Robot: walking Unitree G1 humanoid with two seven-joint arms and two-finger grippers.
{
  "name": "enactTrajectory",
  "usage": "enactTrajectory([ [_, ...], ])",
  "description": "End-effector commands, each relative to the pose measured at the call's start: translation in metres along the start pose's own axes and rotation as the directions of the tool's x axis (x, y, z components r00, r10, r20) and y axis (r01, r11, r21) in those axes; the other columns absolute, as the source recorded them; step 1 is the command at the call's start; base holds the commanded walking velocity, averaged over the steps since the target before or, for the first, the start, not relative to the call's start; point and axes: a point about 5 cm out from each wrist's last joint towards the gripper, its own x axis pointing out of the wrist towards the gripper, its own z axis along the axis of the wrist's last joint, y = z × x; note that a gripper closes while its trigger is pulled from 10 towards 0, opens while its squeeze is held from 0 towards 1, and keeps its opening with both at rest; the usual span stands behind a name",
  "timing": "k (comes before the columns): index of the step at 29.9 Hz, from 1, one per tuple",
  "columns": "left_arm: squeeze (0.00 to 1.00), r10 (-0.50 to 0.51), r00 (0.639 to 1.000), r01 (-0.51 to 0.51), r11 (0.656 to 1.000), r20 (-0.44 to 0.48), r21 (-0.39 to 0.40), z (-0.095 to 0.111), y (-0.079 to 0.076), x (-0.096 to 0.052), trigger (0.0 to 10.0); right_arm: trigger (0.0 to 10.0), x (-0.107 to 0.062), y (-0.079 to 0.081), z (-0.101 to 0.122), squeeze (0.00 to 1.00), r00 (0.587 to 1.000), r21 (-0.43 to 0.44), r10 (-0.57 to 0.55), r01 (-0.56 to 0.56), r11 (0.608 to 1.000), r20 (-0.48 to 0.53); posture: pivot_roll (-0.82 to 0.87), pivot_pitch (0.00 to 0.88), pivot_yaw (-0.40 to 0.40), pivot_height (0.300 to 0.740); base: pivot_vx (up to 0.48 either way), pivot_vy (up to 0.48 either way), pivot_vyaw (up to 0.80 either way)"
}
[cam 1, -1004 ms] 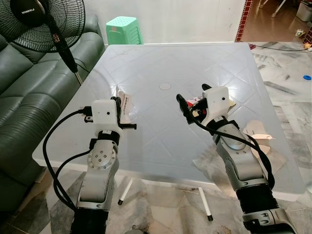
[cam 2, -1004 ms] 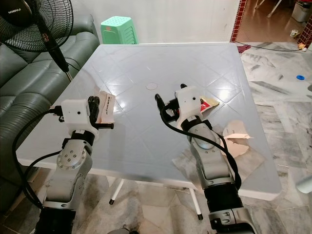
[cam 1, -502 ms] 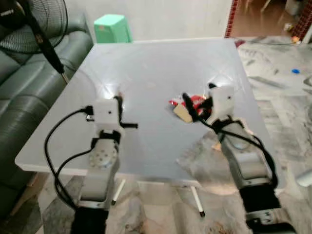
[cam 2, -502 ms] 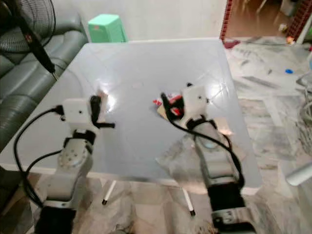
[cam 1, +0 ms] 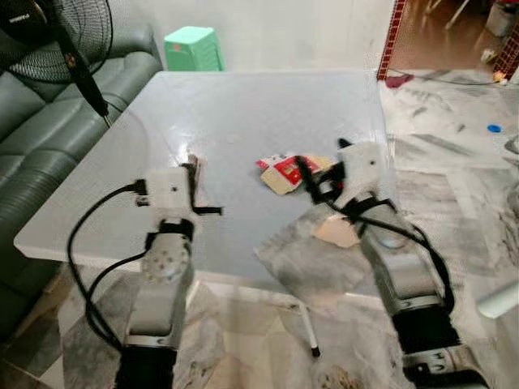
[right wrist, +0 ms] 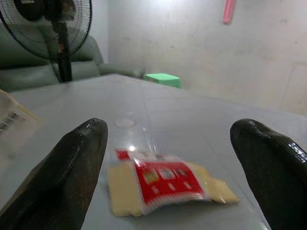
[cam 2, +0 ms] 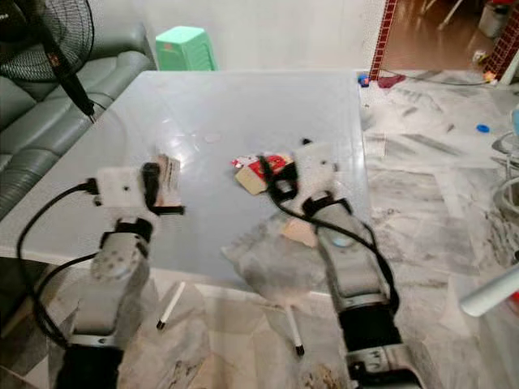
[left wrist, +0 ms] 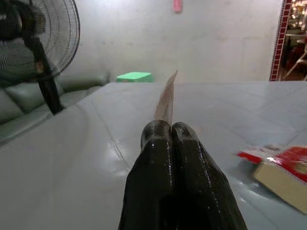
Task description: Picking trash to rubbish bin
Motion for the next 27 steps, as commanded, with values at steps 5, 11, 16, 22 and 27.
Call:
enactTrajectory([
  [5,0.0,0.03,0.999,-0.029,0.999,-0.022,0.037,-0.004,0.006,0.0,10.0,10.0,0.001,0.0,0.001,0.14,1.0,0.004,0.017,-0.017,1.0,-0.007,-0.02,0.041,0.065,0.74,0.0,0.0,0.0],
  [11,0.0,0.033,0.999,-0.032,0.999,-0.02,0.041,-0.004,0.007,-0.001,10.0,10.0,0.003,0.001,-0.001,0.13,0.999,0.02,0.031,-0.03,0.999,-0.019,-0.02,0.038,0.064,0.74,0.0,0.0,0.0],
  [16,0.0,0.032,0.999,-0.031,0.999,-0.018,0.044,-0.003,0.007,0.0,10.0,10.0,0.003,0.0,-0.001,0.13,0.999,0.025,0.03,-0.029,0.999,-0.024,-0.02,0.037,0.064,0.74,0.0,0.0,0.0],
  [22,0.0,0.018,1.0,-0.017,0.999,-0.018,0.052,-0.003,0.006,-0.002,10.0,10.0,0.001,-0.015,-0.013,0.09,0.993,-0.041,-0.035,0.03,0.999,-0.111,-0.02,0.037,0.062,0.74,0.0,0.0,0.0],
  [27,0.0,0.01,1.0,-0.009,0.999,-0.021,0.048,-0.004,0.004,-0.002,10.0,10.0,-0.001,-0.017,-0.022,0.09,0.984,-0.049,-0.04,0.032,0.998,-0.171,-0.02,0.038,0.063,0.74,0.0,0.0,0.0],
])
